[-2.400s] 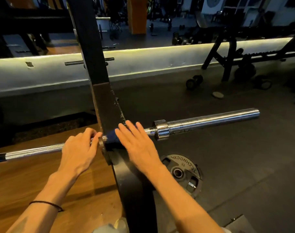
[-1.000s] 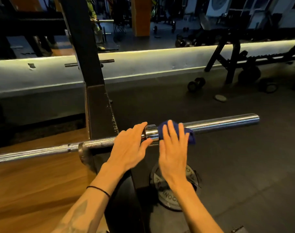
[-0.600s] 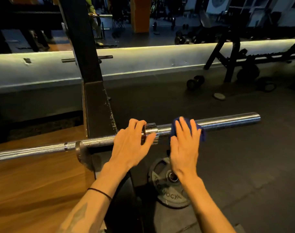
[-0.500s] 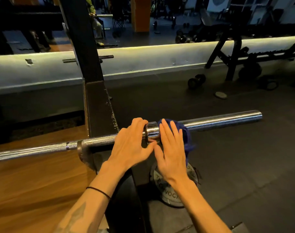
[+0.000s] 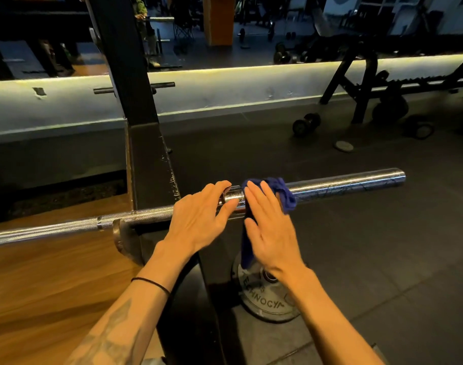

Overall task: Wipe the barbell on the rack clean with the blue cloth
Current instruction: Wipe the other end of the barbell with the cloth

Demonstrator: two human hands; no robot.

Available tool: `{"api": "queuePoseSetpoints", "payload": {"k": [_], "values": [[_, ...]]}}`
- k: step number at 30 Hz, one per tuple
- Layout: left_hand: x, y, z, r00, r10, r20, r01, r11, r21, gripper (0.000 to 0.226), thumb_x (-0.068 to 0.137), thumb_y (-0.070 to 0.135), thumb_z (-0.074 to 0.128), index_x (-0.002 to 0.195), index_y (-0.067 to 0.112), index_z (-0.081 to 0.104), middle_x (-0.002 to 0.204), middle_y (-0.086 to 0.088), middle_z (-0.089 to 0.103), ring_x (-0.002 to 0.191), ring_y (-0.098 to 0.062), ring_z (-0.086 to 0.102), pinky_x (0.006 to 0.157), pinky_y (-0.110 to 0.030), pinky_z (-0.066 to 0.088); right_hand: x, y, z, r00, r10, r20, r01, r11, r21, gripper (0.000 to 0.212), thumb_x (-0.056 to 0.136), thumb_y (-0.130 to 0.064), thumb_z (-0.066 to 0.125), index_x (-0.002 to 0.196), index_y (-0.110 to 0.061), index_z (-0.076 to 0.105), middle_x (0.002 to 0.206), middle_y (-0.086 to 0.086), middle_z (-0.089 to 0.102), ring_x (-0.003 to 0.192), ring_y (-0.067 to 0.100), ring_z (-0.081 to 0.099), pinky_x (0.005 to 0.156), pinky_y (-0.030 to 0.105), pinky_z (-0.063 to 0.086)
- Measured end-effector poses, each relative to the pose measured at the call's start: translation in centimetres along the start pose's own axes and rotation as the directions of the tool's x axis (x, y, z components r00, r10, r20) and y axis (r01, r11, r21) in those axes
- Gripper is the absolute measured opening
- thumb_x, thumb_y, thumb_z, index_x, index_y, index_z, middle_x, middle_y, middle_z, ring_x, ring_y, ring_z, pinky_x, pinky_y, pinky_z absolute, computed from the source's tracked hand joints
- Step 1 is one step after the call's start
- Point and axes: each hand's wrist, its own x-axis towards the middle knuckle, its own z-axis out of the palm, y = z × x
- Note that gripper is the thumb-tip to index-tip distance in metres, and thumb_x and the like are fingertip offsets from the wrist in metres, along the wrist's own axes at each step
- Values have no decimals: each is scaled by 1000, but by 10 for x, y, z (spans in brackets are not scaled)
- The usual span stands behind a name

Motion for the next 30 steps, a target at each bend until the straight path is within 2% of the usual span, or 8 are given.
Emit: {"api": "queuePoseSetpoints", "payload": {"k": [3, 5, 10, 13, 18, 23, 27, 30], "values": [[1, 1, 0, 1000, -27, 4, 27, 1000, 5, 50, 100, 60, 29, 138, 32, 45, 109, 8, 64, 80, -17, 65, 69, -37, 50, 2, 37, -20, 999, -39, 15, 41, 983, -178, 56, 102, -29, 34, 154, -10, 41, 163, 6, 34, 155, 23, 21, 125, 44, 19], [1, 4, -1, 999, -44, -2, 44, 999, 24, 49, 100, 58, 26, 136, 31, 46, 102, 7, 66, 77, -16, 64, 69, -38, 51, 2, 53, -30, 994, 95, -48, -102, 975, -195, 57, 102, -32, 30, 153, -12, 42, 162, 6, 36, 154, 24, 22, 127, 44, 12], [6, 13, -3, 1000, -22, 4, 21, 964, 265, 51, 98, 46, 12, 132, 28, 45, 90, 7, 66, 56, -14, 41, 46, -28, 18, 7, 9, -7, 966, 236, -109, -226, 969, 94, 58, 99, -30, 33, 153, -9, 42, 161, 1, 37, 157, 18, 12, 128, 39, -1], [5, 9, -3, 989, 104, 107, -141, 878, 457, 44, 94, 33, 51, 136, 18, 44, 116, 1, 62, 53, -20, 51, 44, -28, 19, -3, -9, 2, 998, 54, -18, -53, 995, 90, 58, 101, -26, 36, 157, -10, 35, 165, 1, 29, 157, 17, 11, 128, 40, 4], [5, 12, -4, 981, 88, 171, -151, 906, 396, 61, 79, 25, 78, 130, 8, 49, 89, -6, 62, 51, -22, 55, 41, -28, 33, -3, 39, -27, 999, 23, -24, -27, 982, -185, 55, 102, -28, 31, 152, -11, 45, 159, 7, 41, 152, 26, 27, 127, 44, 7], [4, 17, -4, 987, 75, 144, -131, 891, 435, 55, 94, 30, 60, 141, 15, 35, 104, -3, 62, 59, -22, 54, 47, -32, 38, 1, 24, -19, 942, 280, -185, -290, 957, -27, 56, 101, -32, 28, 145, -6, 52, 152, 8, 48, 153, 28, 24, 127, 46, 6], [5, 23, -6, 983, -175, 51, 157, 955, 253, 55, 97, 63, 21, 126, 25, 48, 82, 1, 66, 71, -23, 66, 59, -32, 37, 4, -11, -1, 992, 95, -79, -89, 994, 70, 53, 101, -29, 35, 147, -6, 50, 154, 5, 47, 153, 23, 26, 127, 43, 9], [-3, 20, -4, 994, -105, -24, 106, 992, 64, 57, 93, 70, 30, 125, 26, 46, 82, 7, 65, 66, -16, 65, 59, -31, 43, 2, 12, -17, 999, -39, 28, 41, 994, -103, 54, 101, -28, 34, 150, -8, 47, 156, 8, 45, 151, 25, 31, 126, 44, 13]]}}
